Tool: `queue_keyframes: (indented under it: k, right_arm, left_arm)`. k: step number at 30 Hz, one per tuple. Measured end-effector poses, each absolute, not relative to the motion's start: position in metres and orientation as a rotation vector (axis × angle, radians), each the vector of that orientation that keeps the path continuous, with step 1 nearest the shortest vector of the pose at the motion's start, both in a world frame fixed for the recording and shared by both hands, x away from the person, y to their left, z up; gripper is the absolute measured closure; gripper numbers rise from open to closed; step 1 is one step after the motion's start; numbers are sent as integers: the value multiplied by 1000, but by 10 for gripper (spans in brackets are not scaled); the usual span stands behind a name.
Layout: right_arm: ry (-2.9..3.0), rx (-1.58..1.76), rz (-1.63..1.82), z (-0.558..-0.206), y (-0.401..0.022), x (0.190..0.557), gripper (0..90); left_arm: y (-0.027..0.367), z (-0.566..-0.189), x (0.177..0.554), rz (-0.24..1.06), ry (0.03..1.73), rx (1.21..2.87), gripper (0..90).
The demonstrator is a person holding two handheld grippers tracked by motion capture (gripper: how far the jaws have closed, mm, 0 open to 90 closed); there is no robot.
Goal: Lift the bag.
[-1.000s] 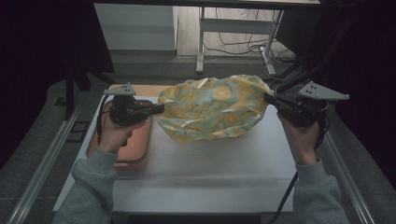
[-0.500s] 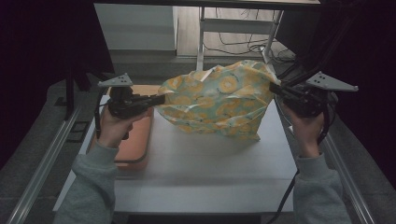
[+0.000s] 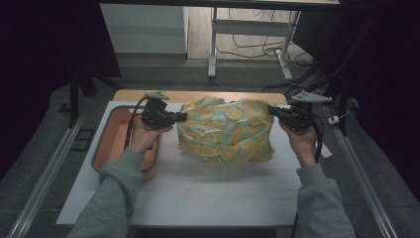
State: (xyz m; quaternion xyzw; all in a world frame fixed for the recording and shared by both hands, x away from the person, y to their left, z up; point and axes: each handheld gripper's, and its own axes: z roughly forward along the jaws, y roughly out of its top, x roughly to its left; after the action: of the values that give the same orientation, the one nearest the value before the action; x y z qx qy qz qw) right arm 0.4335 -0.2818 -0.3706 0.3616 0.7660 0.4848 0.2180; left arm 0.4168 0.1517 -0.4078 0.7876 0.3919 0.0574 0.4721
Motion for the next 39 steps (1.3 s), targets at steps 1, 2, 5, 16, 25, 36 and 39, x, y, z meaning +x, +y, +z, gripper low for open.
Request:
queue_keyframes:
  k: [1, 2, 5, 16, 25, 36, 39]
  right_arm:
    - [2123, 1013, 1331, -375, -282, 437, 891]
    - [2128, 1028, 1325, -379, -283, 440, 890]
    - [2152, 1063, 1307, -392, -283, 448, 888]
    - [2188, 1081, 1306, -406, -281, 452, 789]
    - [2108, 1074, 1382, -397, -293, 436, 433]
    - [2181, 971, 1427, -404, -300, 404, 407]
    - [2190, 955, 1429, -407, -302, 397, 408]
  left_arm:
    - [152, -411, 419, 139, 970, 1931, 879]
    - [151, -414, 421, 132, 978, 1933, 878]
    - [150, -421, 424, 119, 986, 1946, 869]
    - [149, -427, 423, 122, 958, 1947, 576]
    - [165, -409, 399, 231, 953, 1938, 130]
    - [163, -415, 369, 252, 915, 1997, 163]
    - [167, -419, 362, 257, 917, 2013, 175]
